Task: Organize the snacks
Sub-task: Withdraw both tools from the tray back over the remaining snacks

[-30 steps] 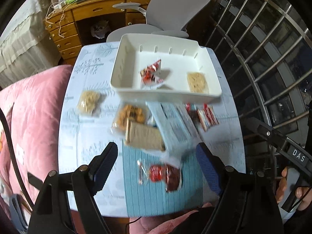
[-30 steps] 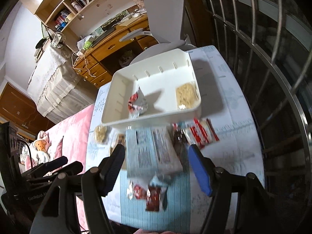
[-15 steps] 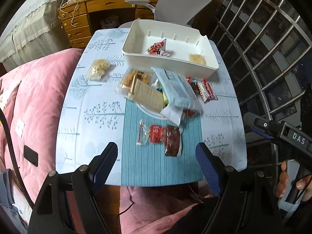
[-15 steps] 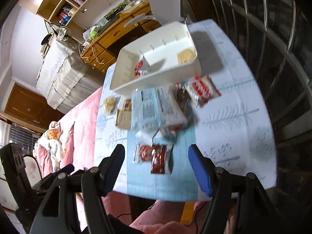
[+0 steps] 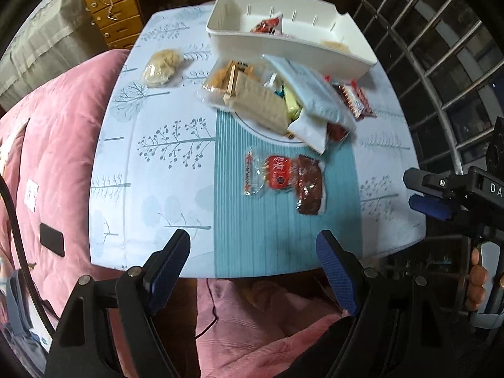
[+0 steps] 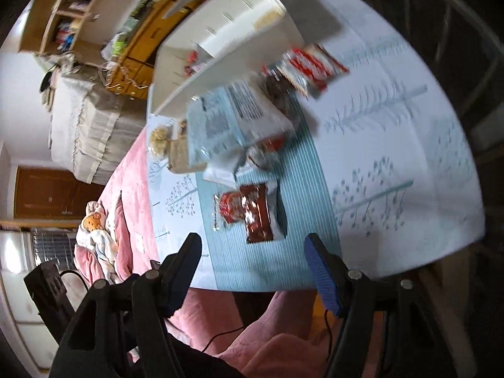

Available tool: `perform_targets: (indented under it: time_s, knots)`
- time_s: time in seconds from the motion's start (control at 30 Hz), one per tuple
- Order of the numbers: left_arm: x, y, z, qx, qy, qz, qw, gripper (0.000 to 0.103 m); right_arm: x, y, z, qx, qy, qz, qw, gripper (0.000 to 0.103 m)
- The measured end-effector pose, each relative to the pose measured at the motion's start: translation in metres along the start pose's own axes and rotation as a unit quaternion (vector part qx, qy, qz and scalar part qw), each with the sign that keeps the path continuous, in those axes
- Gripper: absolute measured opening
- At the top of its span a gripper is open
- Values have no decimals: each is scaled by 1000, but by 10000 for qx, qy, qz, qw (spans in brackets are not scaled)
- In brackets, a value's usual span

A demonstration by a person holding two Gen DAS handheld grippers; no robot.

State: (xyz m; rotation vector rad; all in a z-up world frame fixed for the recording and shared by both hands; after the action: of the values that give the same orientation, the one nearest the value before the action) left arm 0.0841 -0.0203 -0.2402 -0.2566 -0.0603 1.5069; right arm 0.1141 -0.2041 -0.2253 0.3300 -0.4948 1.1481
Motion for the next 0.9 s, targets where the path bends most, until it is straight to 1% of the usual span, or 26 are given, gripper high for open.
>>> perform_targets:
  time_s: [0.13,0.2,0.33,0.4,0.43,0.53,0.57,0.63,0.7,0.73,0.8,0.9]
  knots:
    - [6,-10,-15,111,-25,-362,9993,82,-9,9,-18,184,57,-477,9987,68]
    - [7,-16,-23,162,-26,-703,9974,82,-14,13,-26,235,107,-730,9970,68]
    - [3,-30,-34,248,73,-1310,9910,82,-17,16,-39,160,219,-1128,9932,68]
    - [-1,-36,-38,272,158,-1669,9855,82,-16,17,-43,82,268,-1264,9916,68]
    - [-3,-40,-40,267,202,-1860,9820,82,-15,18,-46,34,298,-1335,9906,68]
    - [-10,-51,-46,216,341,-2473,9681,82,-13,20,-53,-198,426,-1524,9872,68]
    - [-11,-54,-48,213,369,-2586,9651,82,-12,20,-55,-271,477,-1552,9864,68]
    - [-14,-59,-55,207,484,-2940,9543,84,-10,21,-58,-439,590,-1568,9849,68]
    - [-18,-62,-61,216,562,-3188,9459,84,-8,22,-60,-669,723,-1528,9833,68]
    - [-19,-62,-64,228,618,-3342,9402,84,-7,23,-60,-789,786,-1502,9824,68]
    - [-25,-59,-72,289,761,-3703,9253,84,-5,26,-61,-1023,903,-1409,9806,68]
    - [-31,-52,-81,361,865,-4067,9087,84,2,31,-64,-1297,1027,-1168,9793,68]
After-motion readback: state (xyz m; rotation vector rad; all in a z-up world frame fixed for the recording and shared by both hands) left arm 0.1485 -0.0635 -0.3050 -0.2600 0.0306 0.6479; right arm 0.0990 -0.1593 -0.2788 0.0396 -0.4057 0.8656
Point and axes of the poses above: each gripper's, at about its wrist camera, not at the fingertips, and z roughly against the way its jaws point, x to its left, y to its underside, the point moved 10 cm from there along -z, roughly the way its jaws point
